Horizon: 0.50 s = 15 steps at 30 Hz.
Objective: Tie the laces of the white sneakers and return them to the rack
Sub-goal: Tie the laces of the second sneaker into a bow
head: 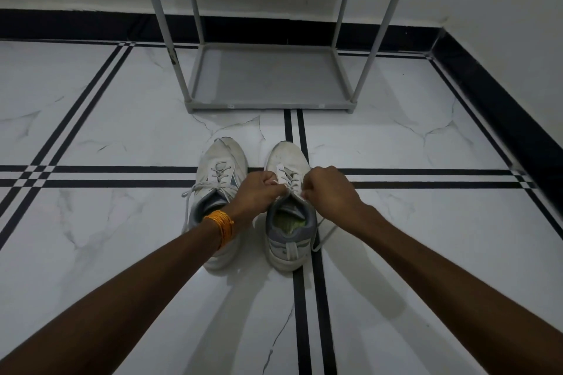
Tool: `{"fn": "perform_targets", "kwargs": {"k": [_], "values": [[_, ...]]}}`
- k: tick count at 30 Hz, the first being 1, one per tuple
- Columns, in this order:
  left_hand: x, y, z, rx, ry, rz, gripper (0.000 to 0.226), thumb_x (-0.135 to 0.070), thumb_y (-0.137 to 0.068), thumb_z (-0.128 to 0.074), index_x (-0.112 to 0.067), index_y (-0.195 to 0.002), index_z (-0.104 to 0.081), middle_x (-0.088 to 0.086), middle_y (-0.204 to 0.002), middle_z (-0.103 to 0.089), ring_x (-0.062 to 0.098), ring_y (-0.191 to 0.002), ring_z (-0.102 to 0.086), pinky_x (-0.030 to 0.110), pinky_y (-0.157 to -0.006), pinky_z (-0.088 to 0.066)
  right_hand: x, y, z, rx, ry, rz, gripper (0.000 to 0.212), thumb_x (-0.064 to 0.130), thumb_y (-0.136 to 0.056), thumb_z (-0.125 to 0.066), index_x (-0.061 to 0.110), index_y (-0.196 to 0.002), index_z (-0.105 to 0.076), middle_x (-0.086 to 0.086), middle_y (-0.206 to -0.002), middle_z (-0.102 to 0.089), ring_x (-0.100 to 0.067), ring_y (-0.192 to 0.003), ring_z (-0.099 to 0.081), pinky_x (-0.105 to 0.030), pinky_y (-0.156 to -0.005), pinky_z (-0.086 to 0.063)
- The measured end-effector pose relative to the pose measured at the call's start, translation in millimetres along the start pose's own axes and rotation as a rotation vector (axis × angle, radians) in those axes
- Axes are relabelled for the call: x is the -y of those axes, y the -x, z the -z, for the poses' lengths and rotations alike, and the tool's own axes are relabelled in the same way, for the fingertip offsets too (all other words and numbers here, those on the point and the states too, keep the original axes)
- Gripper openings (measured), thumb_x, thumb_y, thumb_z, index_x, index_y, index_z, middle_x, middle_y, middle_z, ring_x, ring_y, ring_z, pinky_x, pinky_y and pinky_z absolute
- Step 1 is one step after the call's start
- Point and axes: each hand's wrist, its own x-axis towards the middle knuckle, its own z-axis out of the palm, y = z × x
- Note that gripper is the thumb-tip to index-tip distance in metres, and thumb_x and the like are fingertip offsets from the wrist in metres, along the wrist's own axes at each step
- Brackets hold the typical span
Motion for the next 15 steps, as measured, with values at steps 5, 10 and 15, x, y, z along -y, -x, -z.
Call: {"fn": "perform_targets", "kwargs": {"k": [5,10,15], "values": [[1.1,2.0,0.7,0.003,0.058,0.033,0.049,-0.003,-0.081,-0.066,-0.023,-0.053,-0.030,-0.008,-0.046,-0.031,0.009,-0.044,-0.031,0.018,-0.040,-0.028,3.6,-0.1,-9.0,0.052,-0.332,-0.166,0.011,0.015,-0.091,-0.054,0.007,-0.088,-0.060,-0.012,-0.093,-0.065,-0.028,-0.086,-0.062,-0.031,-0.065,-0.042],[0.7,5.1,-0.4,0.035,0.083,0.070,0.047,-0.003,-0.082,-0.068,-0.021,-0.054,-0.034,-0.006,-0.048,-0.035,0.003,-0.039,-0.036,0.015,-0.037,-0.032,-8.0,2.5,-9.9,-0.040,-0.782,-0.374,0.036,0.004,-0.070,-0.074,0.015,-0.051,-0.045,0.000,-0.056,-0.049,-0.014,-0.052,-0.044,-0.024,-0.044,-0.032],[2.1,4.0,-4.2,0.006,0.038,0.064,0.049,-0.003,-0.079,-0.072,-0.021,-0.053,-0.035,-0.005,-0.049,-0.036,0.009,-0.044,-0.036,0.017,-0.040,-0.034,-9.9,3.1,-9.7,-0.119,-0.706,-0.332,0.042,0.006,-0.066,-0.085,0.014,-0.052,-0.046,-0.011,-0.071,-0.066,-0.019,-0.071,-0.067,-0.021,-0.048,-0.040]]}}
